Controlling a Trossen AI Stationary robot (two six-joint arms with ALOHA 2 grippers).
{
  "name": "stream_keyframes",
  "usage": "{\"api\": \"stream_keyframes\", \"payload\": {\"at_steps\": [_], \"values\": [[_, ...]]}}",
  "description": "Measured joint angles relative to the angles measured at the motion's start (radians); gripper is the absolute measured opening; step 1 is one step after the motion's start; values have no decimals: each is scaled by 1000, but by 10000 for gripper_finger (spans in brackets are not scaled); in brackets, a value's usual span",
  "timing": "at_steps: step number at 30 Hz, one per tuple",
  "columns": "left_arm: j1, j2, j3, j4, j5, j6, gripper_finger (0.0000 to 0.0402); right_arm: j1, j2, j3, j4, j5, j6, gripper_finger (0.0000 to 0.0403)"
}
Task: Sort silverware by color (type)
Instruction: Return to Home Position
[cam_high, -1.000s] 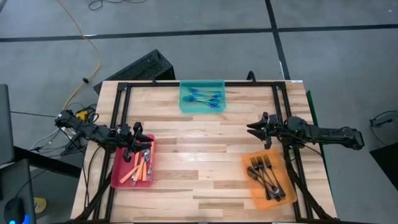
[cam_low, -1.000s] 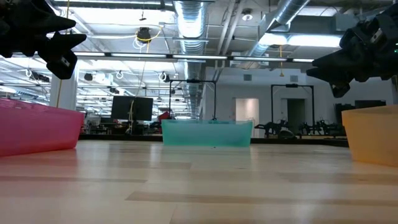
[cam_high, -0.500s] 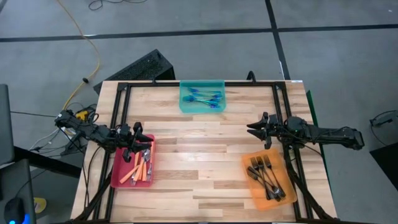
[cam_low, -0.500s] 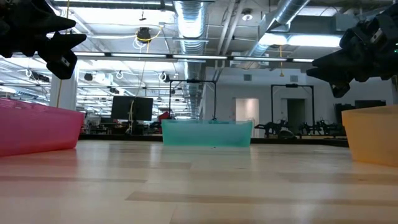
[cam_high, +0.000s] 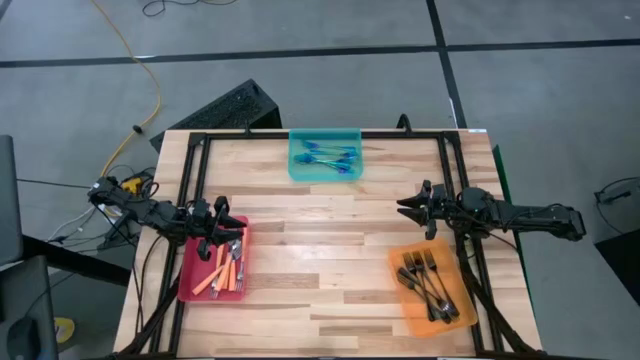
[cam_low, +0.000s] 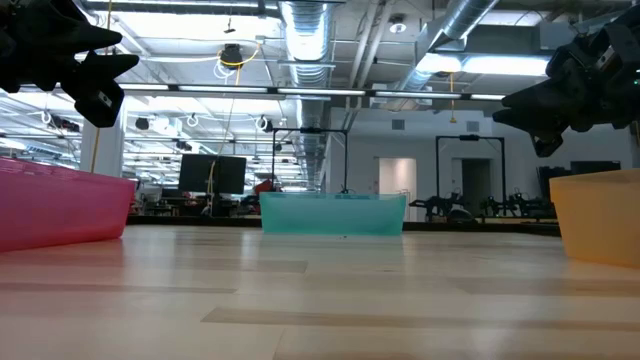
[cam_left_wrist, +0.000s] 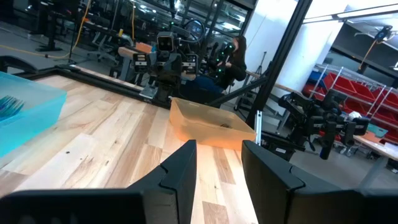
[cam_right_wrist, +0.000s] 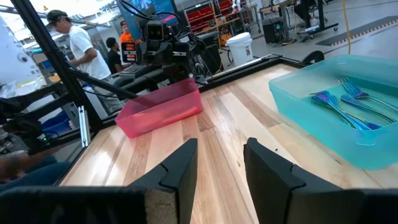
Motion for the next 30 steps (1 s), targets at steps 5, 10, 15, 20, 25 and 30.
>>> {"api": "stream_keyframes", "payload": {"at_steps": [5, 10, 15, 20, 25, 30], "values": [[0, 0, 0, 0, 0, 0, 112, 0, 0, 0, 0, 0, 0, 152], [0, 5, 0, 0, 0, 0, 112, 0, 0, 0, 0, 0, 0, 152], [0, 10, 0, 0, 1, 0, 112, 0, 0, 0, 0, 0, 0, 152], [0, 10, 0, 0, 0, 0, 112, 0, 0, 0, 0, 0, 0, 152], [0, 11, 0, 0, 0, 0, 112, 0, 0, 0, 0, 0, 0, 152], [0, 11, 0, 0, 0, 0, 112, 0, 0, 0, 0, 0, 0, 152]]}}
